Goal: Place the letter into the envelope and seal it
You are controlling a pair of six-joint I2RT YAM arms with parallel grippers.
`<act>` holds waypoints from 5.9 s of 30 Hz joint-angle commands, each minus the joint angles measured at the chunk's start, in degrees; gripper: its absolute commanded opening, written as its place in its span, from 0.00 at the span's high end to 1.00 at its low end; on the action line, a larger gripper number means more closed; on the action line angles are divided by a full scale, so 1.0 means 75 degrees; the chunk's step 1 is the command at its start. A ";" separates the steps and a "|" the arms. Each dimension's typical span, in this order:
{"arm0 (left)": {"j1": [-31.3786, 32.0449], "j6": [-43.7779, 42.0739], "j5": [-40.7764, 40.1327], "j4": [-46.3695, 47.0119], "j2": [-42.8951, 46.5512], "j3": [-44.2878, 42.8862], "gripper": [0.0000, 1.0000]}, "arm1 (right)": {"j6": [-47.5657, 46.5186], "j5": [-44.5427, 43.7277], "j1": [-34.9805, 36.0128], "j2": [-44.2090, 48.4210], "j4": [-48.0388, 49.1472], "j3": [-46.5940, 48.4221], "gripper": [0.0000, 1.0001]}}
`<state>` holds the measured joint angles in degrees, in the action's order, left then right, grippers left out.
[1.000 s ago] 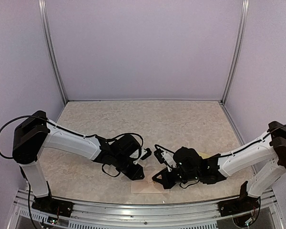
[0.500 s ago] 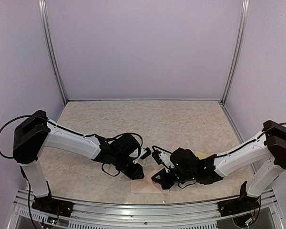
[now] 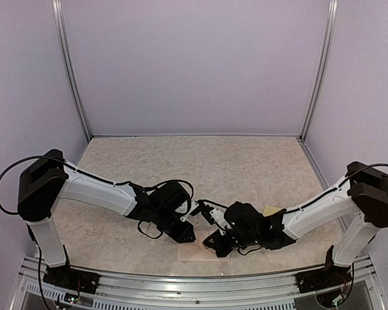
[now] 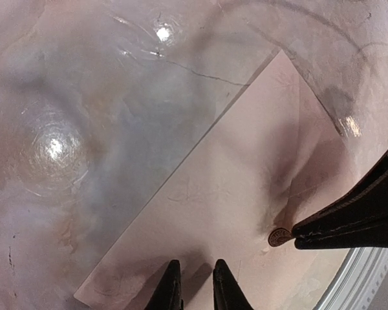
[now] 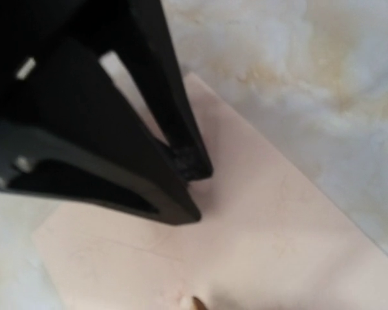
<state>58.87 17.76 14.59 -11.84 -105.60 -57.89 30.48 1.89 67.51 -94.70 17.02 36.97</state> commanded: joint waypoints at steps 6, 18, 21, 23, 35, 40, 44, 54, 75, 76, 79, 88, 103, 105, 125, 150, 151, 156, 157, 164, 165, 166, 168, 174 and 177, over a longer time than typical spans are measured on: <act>-0.0033 0.0000 0.0055 -0.0051 -0.0165 -0.0028 0.85 | -0.0153 0.0279 0.0093 -0.0451 0.0028 0.0254 1.00; -0.0041 -0.0012 0.0050 -0.0051 -0.0191 -0.0039 0.85 | -0.0138 0.0504 0.0124 -0.0672 0.0114 0.0376 1.00; -0.0041 -0.0012 0.0056 -0.0061 -0.0193 -0.0045 0.85 | -0.0140 0.0578 0.0150 -0.0745 0.0123 0.0408 1.00; -0.0044 -0.0023 0.0043 -0.0068 -0.0193 -0.0051 0.85 | -0.0137 0.0612 0.0159 -0.0804 0.0119 0.0436 1.00; -0.0049 -0.0036 0.0024 -0.0085 -0.0216 -0.0058 0.85 | -0.0061 0.0926 0.0199 -0.0488 0.0233 0.0373 0.74; -0.0045 -0.0036 0.0023 -0.0098 -0.0222 -0.0063 0.86 | 0.0067 0.1079 0.0198 -0.0113 0.0399 0.0235 0.51; -0.0051 -0.0036 0.0010 -0.0098 -0.0224 -0.0066 0.86 | 0.0168 0.1172 0.0202 0.0289 0.0514 0.0086 0.43; -0.0051 -0.0033 0.0019 -0.0107 -0.0250 -0.0075 0.86 | 0.0618 -0.0178 0.0184 0.0801 -0.0059 -0.0180 0.89; -0.0045 -0.0018 0.0032 -0.0109 -0.0281 -0.0075 0.86 | 0.0632 0.0292 0.0175 -0.0672 0.0419 0.0145 1.00; -0.0048 -0.0023 0.0035 -0.0109 -0.0283 -0.0076 0.86 | 0.0608 0.0359 0.0175 -0.0739 0.0390 0.0187 1.00; -0.0048 -0.0012 0.0029 -0.0110 -0.0287 -0.0075 0.86 | 0.0538 0.0577 0.0175 -0.0907 0.0345 0.0300 1.00; -0.0046 -0.0012 -0.0004 -0.0133 -0.0288 -0.0086 0.86 | 0.0494 0.0853 0.0261 -0.1038 0.0240 0.0293 1.00; -0.0045 0.0034 -0.0037 -0.0133 -0.0318 -0.0081 0.86 | 0.0440 0.1031 0.0485 -0.1154 0.0307 0.0438 1.00; -0.0045 0.0066 -0.0133 -0.0114 -0.0242 -0.0066 0.86 | 0.0582 0.0893 0.0491 -0.1108 0.0336 0.0384 1.00; 0.0440 0.2172 -0.1289 0.1502 0.2630 0.1964 0.85 | 0.0942 0.0205 0.0406 0.0807 0.0171 -0.0224 1.00; 0.0930 0.2773 -0.1034 0.3336 0.0838 0.2918 1.00 | 0.0706 0.0849 0.0408 -0.1289 0.0458 0.0644 1.00; 0.0928 0.2785 -0.1046 0.3336 0.0848 0.2930 1.00 | 0.0695 0.0898 0.0401 -0.1329 0.0451 0.0657 1.00; 0.0938 0.2822 -0.1124 0.3304 0.0881 0.2969 1.00 | 0.0810 0.1043 0.0431 -0.1253 0.0360 0.0539 1.00; 0.0936 0.2823 -0.1138 0.3302 0.0893 0.2972 1.00 | 0.0846 0.1036 0.0455 -0.1178 0.0343 0.0474 1.00; 0.0925 0.2833 -0.1239 0.3277 0.0955 0.2995 1.00 | 0.1159 0.0843 0.0491 -0.0531 0.0322 -0.0185 1.00; 0.0923 0.2835 -0.1253 0.3277 0.0964 0.3005 1.00 | 0.1191 0.0828 0.0491 -0.0478 0.0312 -0.0248 1.00; 0.0918 0.2835 -0.1270 0.3271 0.0977 0.3007 1.00 | 0.1207 0.0818 0.0491 -0.0430 0.0304 -0.0288 1.00; 0.0917 0.2845 -0.1309 0.3266 0.1007 0.3007 1.00 | 0.1243 0.0832 0.0496 -0.0331 0.0295 -0.0349 1.00; 0.0930 0.2892 -0.1579 0.3275 0.1492 0.2875 0.95 | 0.1303 0.0644 0.0491 0.0580 0.0038 -0.0475 1.00; 0.0929 0.2906 -0.1910 0.3133 0.2026 0.2661 0.78 | 0.1211 0.0298 0.0492 0.1321 -0.0409 -0.0407 0.83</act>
<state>65.67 39.40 4.23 13.98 -95.74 -36.88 39.83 7.55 70.50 -91.74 17.80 33.69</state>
